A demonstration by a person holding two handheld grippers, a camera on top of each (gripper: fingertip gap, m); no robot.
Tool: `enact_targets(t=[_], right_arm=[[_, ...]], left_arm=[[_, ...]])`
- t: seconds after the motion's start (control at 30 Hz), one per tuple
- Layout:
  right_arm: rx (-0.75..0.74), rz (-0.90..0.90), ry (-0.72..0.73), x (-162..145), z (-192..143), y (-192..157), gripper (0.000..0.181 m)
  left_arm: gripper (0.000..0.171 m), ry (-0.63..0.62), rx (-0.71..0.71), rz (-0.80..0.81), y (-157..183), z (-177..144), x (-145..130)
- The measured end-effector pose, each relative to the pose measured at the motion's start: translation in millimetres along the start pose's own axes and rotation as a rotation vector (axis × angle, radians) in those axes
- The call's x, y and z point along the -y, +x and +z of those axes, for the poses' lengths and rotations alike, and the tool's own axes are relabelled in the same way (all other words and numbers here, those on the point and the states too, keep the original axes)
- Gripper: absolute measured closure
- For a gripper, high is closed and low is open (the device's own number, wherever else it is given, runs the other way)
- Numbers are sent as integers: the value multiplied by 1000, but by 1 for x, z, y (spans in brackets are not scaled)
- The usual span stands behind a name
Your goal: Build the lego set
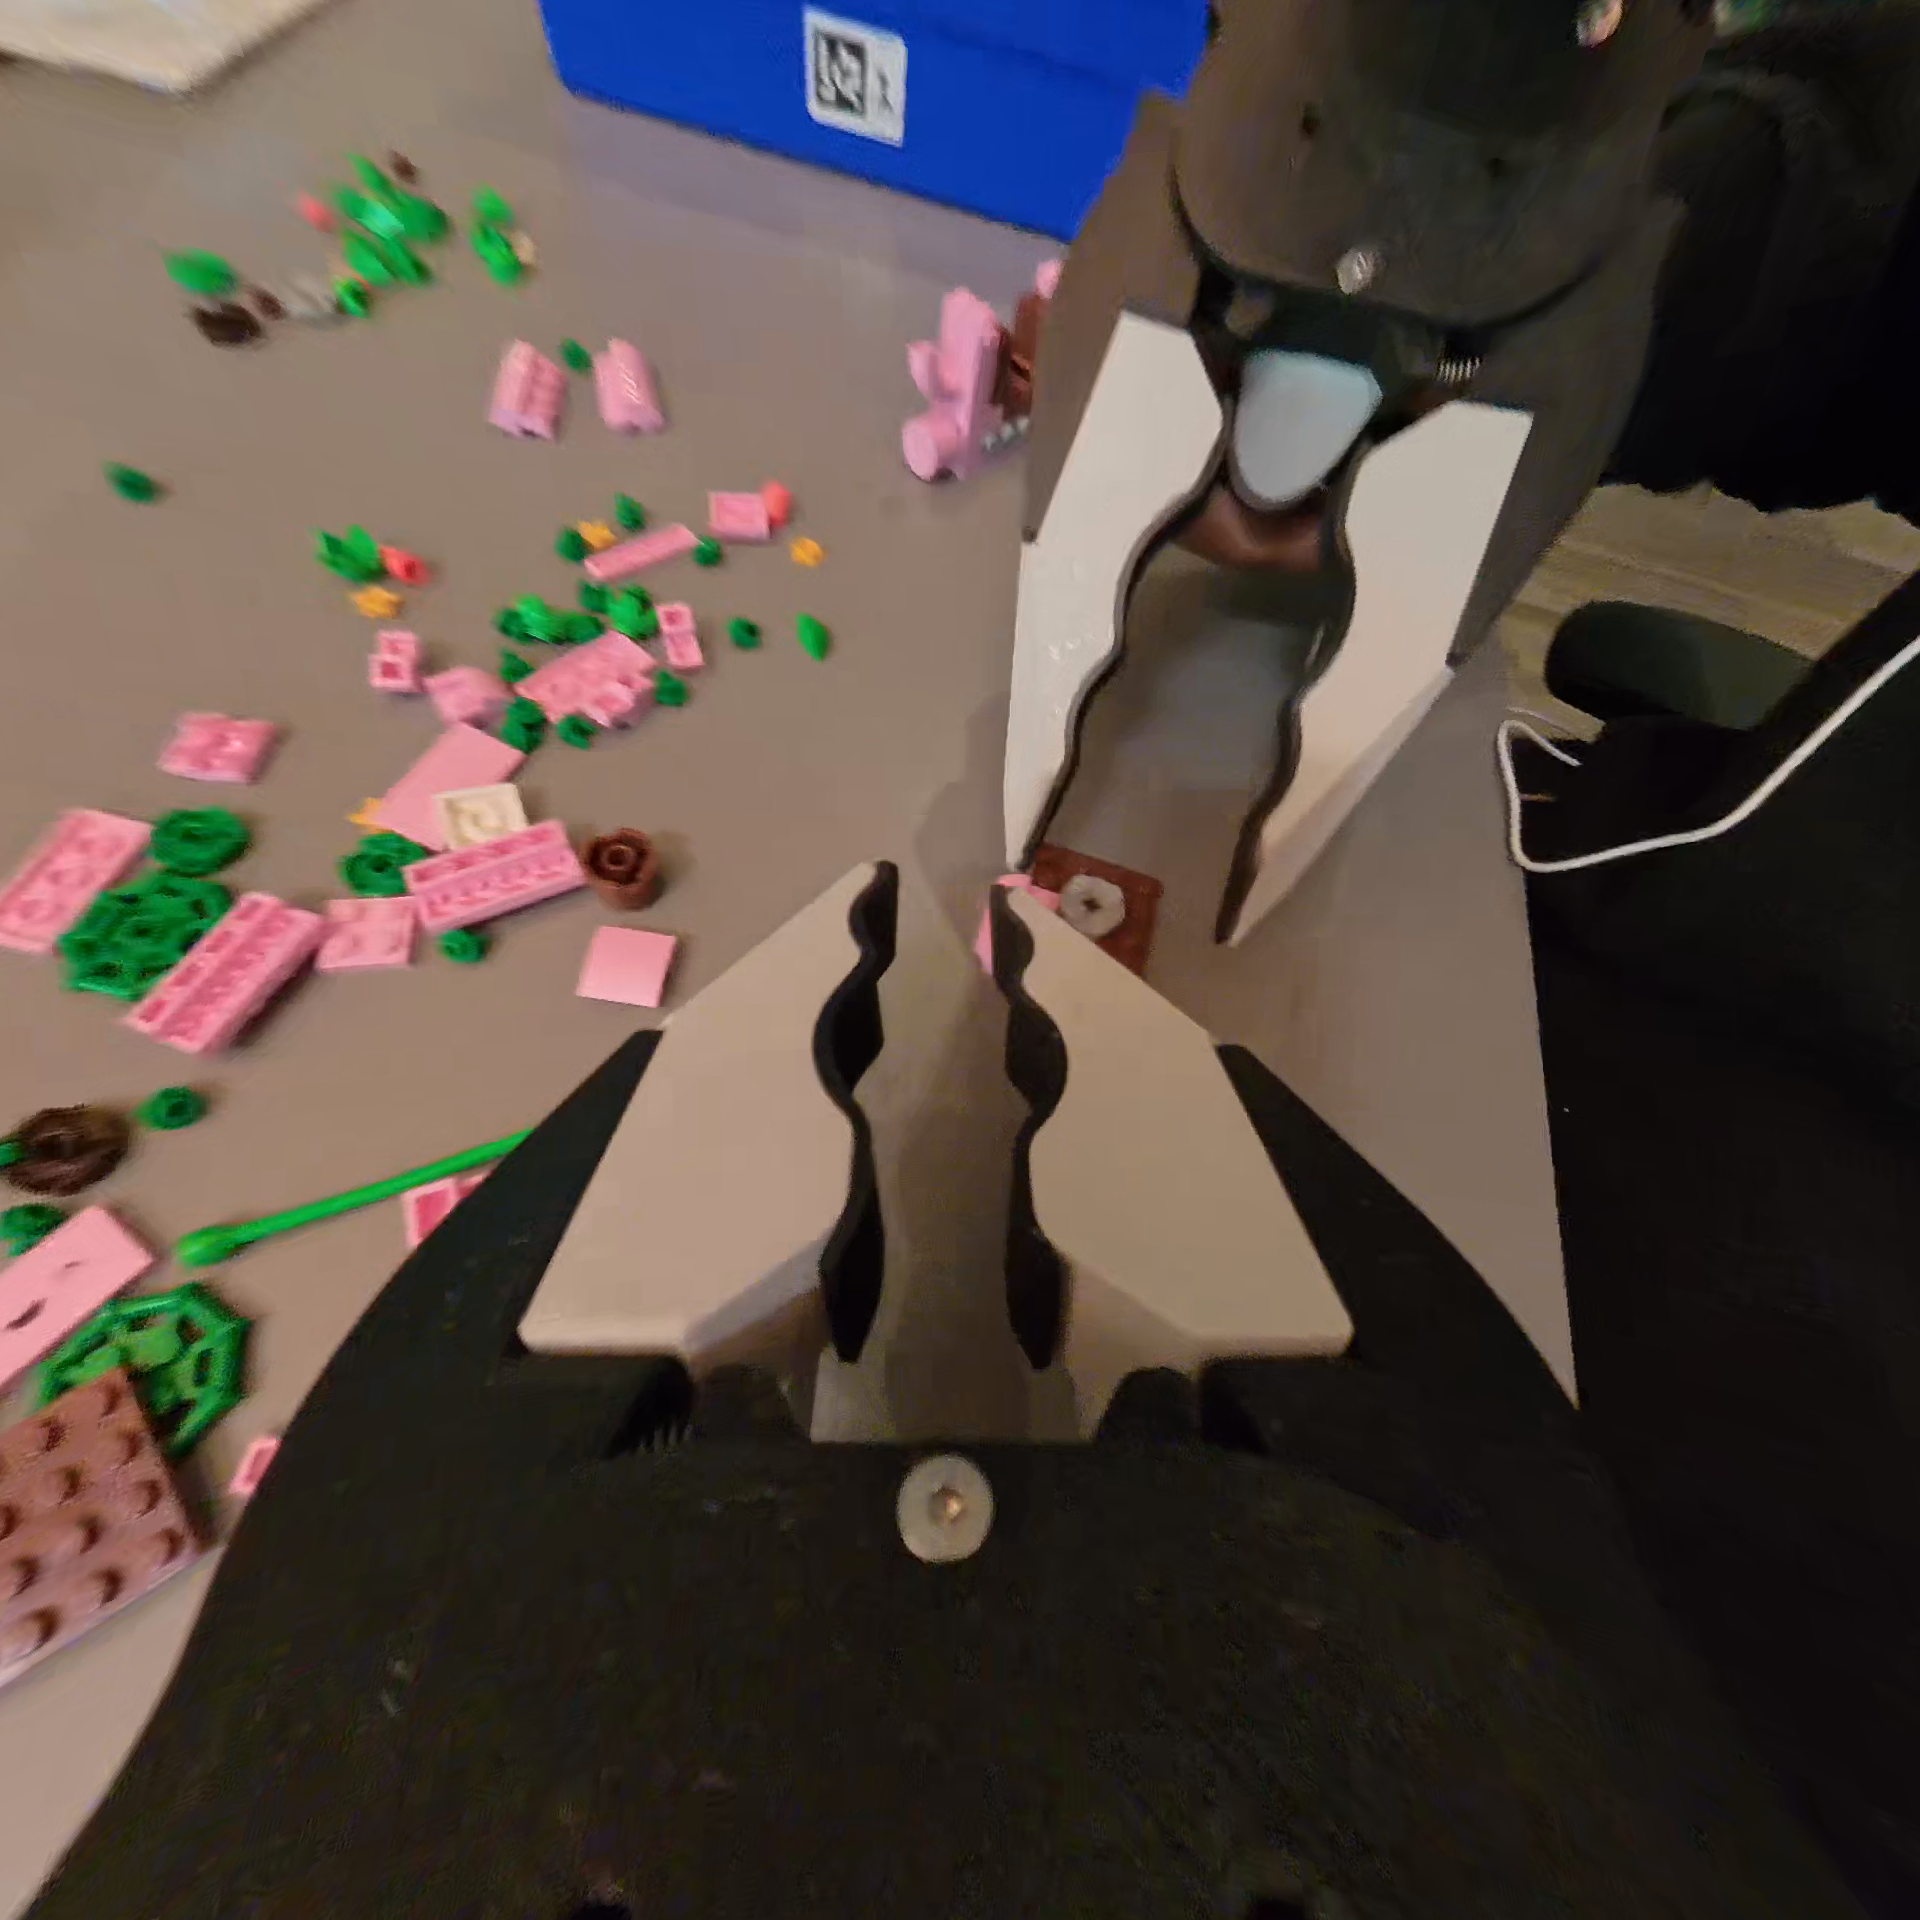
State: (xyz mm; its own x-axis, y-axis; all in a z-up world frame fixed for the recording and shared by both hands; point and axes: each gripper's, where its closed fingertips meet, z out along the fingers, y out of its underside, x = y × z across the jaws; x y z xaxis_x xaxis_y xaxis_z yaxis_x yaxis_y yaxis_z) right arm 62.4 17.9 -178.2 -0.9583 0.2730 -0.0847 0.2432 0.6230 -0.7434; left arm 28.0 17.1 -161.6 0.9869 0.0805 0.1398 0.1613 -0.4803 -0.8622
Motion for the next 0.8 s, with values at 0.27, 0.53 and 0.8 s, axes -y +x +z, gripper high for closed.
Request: enact_targets(t=[0.27, 0.53, 0.8], right_arm=[[-57, -68, -87, -15, 13, 4, 126], [-70, -56, -63, -15, 13, 7, 138], [-84, -82, -81, -15, 13, 8, 143]], left_arm=[[142, -195, 15, 114, 8, 18, -24], [154, -237, 4, 140, 12, 21, -30], [160, -245, -32, 106, 15, 22, -31]])
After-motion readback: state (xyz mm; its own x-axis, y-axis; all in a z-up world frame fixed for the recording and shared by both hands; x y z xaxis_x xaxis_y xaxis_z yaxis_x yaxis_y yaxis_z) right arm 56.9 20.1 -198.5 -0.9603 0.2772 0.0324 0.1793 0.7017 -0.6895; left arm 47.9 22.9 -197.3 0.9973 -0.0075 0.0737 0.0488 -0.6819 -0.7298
